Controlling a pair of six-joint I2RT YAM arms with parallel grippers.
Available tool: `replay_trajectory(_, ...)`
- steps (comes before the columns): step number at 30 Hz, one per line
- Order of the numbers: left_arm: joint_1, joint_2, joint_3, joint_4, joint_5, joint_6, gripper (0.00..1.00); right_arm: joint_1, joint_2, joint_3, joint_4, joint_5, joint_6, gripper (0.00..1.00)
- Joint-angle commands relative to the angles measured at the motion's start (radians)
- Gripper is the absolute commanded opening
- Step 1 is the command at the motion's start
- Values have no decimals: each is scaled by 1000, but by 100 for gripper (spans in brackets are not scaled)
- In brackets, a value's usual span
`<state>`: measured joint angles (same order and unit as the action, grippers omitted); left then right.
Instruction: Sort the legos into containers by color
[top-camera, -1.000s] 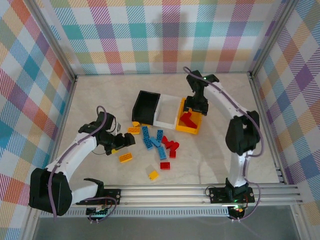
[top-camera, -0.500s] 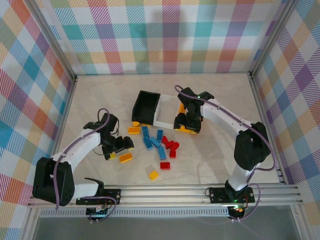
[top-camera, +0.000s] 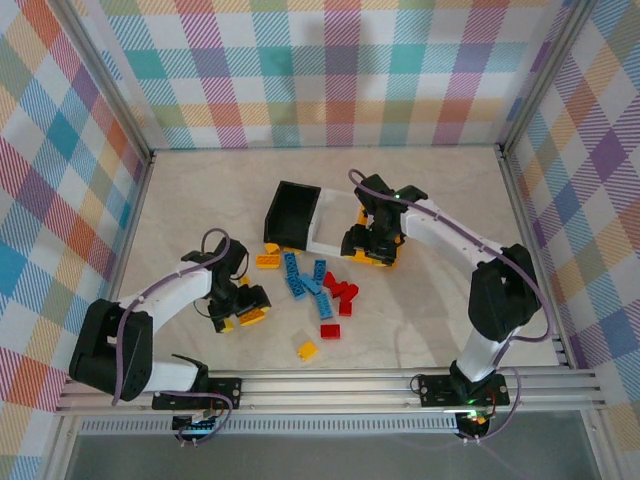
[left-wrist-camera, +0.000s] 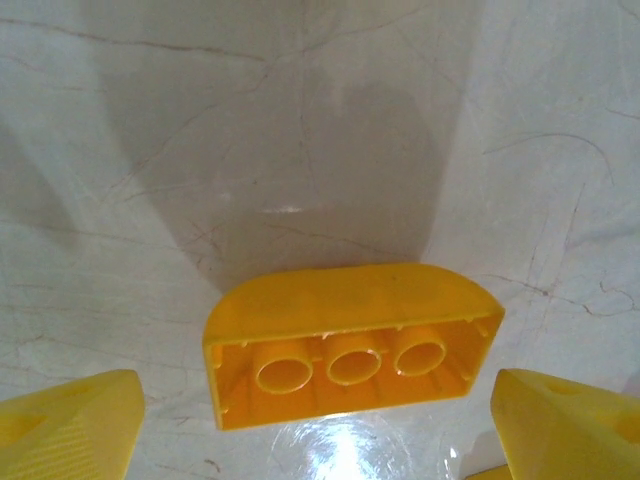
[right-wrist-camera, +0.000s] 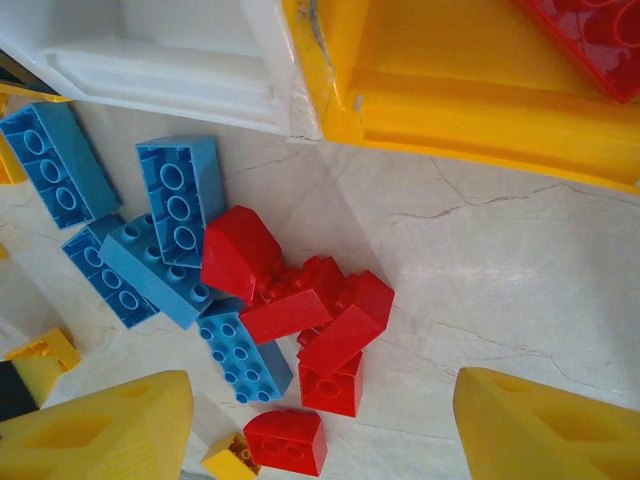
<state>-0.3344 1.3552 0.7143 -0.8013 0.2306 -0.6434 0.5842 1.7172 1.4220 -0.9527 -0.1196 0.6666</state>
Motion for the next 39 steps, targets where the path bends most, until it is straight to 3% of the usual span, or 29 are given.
replay_trajectory(1, -23, 28, -7, 22, -16, -24, 89, 6, -7, -4, 9, -25, 7, 70)
replay_trajectory(6, -39, 71, 13, 29, -29, -20, 84, 6, -8, -13, 11, -23, 7, 70)
replay_trajectory(16, -41, 80, 22, 27, -33, -9, 63, 7, -16, -23, 14, -14, -2, 70)
replay_trajectory(23, -41, -18, 67, 53, 13, -7, 61, 6, -42, -21, -8, -8, -27, 70)
replay_trajectory(29, -23, 33, 334, -22, -22, 62, 60, 6, -114, -69, -10, -25, -35, 70)
replay_trajectory(39, -7, 500, 897, -86, -69, 155, 61, 18, -265, -256, 39, -93, 12, 70)
